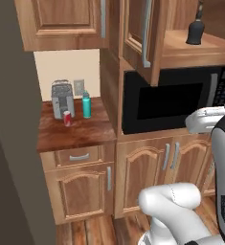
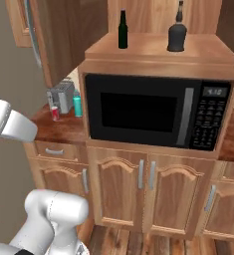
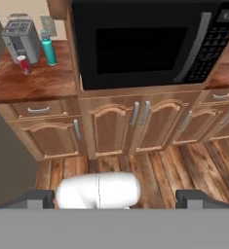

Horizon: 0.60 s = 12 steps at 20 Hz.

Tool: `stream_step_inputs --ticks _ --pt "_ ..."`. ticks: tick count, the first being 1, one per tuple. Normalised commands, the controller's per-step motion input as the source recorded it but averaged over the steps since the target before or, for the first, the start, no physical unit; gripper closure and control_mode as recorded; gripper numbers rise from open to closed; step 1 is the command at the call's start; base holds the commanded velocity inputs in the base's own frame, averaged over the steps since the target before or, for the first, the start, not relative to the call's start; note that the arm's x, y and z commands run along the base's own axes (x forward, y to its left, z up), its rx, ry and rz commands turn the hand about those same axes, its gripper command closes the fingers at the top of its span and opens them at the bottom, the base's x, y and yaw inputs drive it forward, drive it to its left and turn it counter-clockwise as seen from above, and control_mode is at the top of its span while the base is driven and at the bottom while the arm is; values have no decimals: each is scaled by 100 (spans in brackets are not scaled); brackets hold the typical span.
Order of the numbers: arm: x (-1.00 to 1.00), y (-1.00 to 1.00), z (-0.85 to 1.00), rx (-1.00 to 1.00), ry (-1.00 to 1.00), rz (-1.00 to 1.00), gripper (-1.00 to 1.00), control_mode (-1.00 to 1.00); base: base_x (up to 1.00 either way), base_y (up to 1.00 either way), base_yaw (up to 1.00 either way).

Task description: Sort all alcoholic drinks to one cabinet, and non-alcoholic drinks to the other.

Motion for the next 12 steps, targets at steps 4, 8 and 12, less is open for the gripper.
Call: stream_step_inputs --ticks 4,8,12 --pt "0 0 0 0 0 0 -100 100 0 70 0" --pt "0 0 0 0 0 0 -100 100 0 58 0" --pt "0 0 0 0 0 0 -100 100 11 47 1"
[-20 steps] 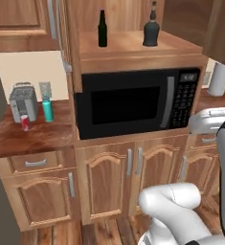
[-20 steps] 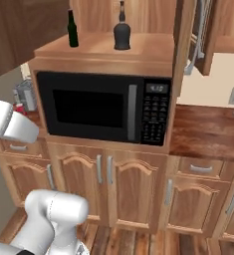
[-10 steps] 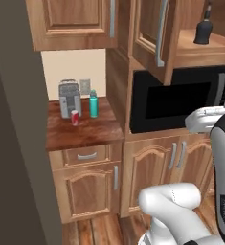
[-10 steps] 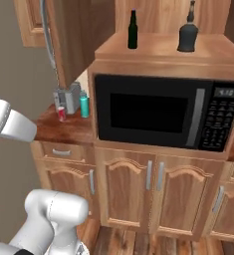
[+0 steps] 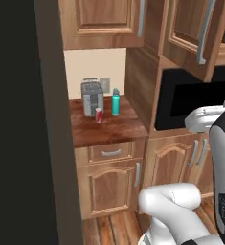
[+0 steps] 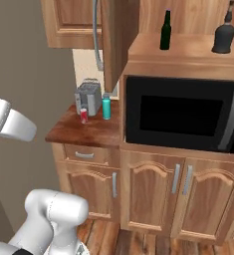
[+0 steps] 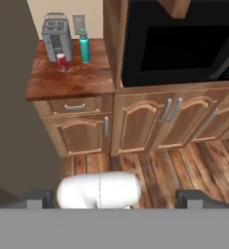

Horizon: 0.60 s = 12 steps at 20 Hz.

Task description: Sort all alcoholic drinks to one cabinet, and non-alcoholic drinks to the other.

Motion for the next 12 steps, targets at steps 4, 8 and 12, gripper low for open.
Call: stream_step_inputs --ticks 4,8,12 --pt "0 0 0 0 0 0 -100 100 46 21 12" --pt "0 0 0 0 0 0 -100 100 67 18 21" --pt "0 0 0 0 0 0 -100 100 72 20 25"
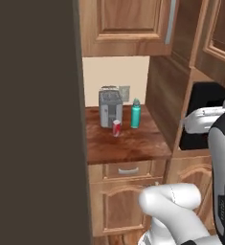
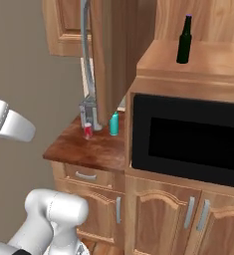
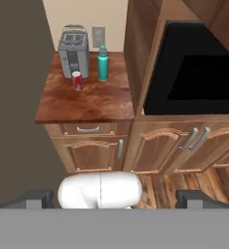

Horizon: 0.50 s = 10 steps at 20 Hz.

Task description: Sort all alcoholic drinks to one cabinet, and non-alcoholic drinks to the other.

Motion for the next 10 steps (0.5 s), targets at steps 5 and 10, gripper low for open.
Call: stream_step_inputs --ticks 5,10 --pt "0 0 0 0 0 0 -100 100 74 21 24" --pt "0 0 0 0 0 0 -100 100 77 24 18"
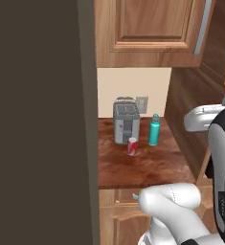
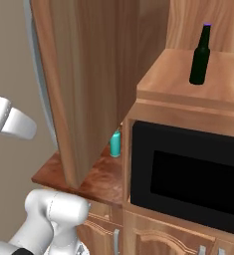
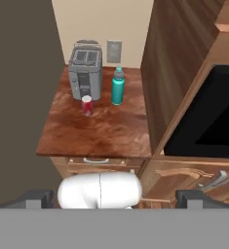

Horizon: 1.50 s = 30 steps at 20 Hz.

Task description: Sort all alcoholic drinks to one cabinet, and non-alcoholic drinks to the other.

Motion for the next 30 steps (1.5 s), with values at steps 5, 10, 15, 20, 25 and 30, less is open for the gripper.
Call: stream_step_inputs --ticks 5,10,15,20,25,30 --pt "8 5 -2 0 2 0 -100 -100 49 24 6" --pt "29 26 -20 0 3 -3 -100 -100 0 0 0" --pt "38 35 -41 0 -1 -8 -100 -100 0 0 0" --pt "27 15 -45 0 -7 -8 -100 -100 0 0 0" --pt "16 0 -53 0 -12 -8 -100 -100 0 0 0" --pt "28 3 -48 -1 -22 -11 -100 -100 0 0 0"
